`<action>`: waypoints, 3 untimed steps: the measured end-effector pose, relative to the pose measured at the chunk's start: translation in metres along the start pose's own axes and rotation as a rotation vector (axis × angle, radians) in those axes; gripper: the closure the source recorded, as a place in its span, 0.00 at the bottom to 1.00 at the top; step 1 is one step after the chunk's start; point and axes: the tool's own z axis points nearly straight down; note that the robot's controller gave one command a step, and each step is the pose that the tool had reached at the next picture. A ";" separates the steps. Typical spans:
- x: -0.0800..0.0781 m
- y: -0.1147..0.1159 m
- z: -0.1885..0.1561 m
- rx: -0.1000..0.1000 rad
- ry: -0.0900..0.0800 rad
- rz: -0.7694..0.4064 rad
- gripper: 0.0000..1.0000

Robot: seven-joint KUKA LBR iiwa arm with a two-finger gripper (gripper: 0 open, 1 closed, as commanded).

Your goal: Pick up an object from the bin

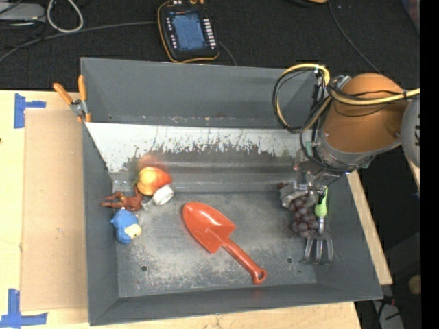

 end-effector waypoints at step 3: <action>-0.004 0.001 -0.047 -0.004 -0.005 0.010 1.00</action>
Offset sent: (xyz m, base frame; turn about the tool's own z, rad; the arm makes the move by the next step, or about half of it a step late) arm 0.0003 0.0002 0.0337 0.0017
